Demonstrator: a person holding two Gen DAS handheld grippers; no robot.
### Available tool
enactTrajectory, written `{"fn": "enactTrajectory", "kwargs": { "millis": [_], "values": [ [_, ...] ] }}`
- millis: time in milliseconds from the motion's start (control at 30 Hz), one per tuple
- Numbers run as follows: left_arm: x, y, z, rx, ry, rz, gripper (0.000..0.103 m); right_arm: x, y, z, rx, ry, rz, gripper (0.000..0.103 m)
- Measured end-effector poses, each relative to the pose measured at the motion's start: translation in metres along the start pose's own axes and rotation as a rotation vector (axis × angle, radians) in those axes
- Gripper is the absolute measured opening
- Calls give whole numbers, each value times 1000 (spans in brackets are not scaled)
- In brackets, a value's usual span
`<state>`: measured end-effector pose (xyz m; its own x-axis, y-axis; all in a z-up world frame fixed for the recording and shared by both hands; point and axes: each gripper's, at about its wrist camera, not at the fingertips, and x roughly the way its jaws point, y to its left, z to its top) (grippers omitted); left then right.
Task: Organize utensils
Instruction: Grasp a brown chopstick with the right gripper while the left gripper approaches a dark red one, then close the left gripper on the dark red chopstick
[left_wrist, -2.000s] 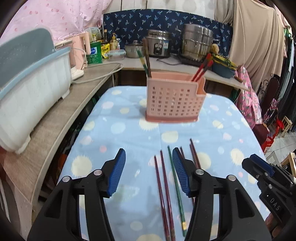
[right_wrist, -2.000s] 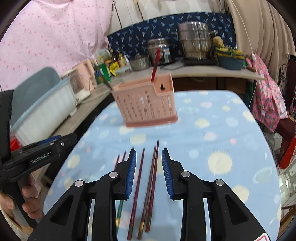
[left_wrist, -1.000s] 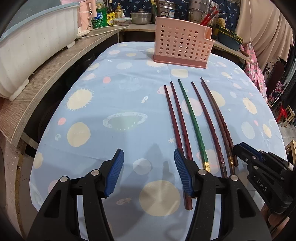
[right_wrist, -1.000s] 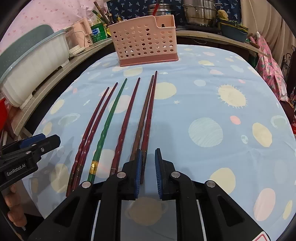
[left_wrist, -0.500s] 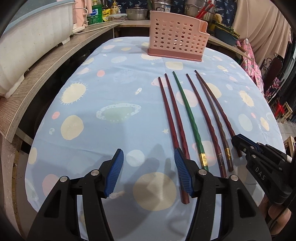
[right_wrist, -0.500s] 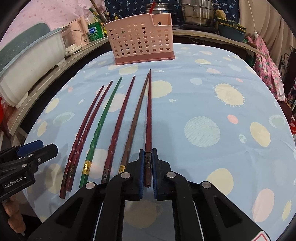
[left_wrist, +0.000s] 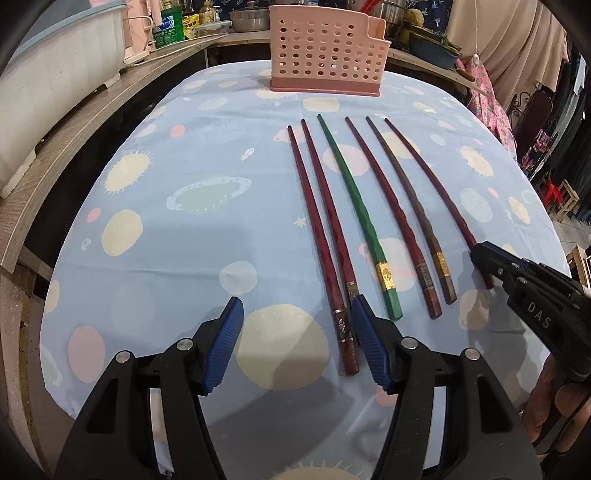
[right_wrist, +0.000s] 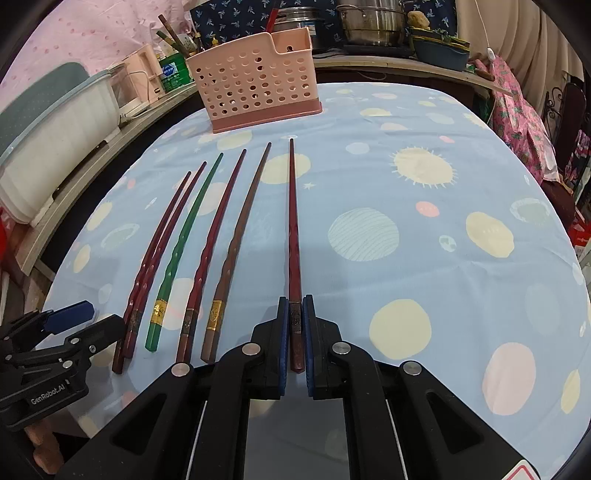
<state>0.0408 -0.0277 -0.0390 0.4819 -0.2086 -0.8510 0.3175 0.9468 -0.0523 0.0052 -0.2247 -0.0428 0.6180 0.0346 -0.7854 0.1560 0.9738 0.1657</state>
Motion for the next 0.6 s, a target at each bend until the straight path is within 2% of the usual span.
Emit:
{"fn": "enactTrajectory", "kwargs": {
  "millis": [400,600],
  "values": [
    [7,1,-3,5,-10,39,58,-1,0,-1,0,0,0,7],
    [7,8,0,-5,-25,53,44,-1,0,-2,-2,-1,-1,7]
  ]
}}
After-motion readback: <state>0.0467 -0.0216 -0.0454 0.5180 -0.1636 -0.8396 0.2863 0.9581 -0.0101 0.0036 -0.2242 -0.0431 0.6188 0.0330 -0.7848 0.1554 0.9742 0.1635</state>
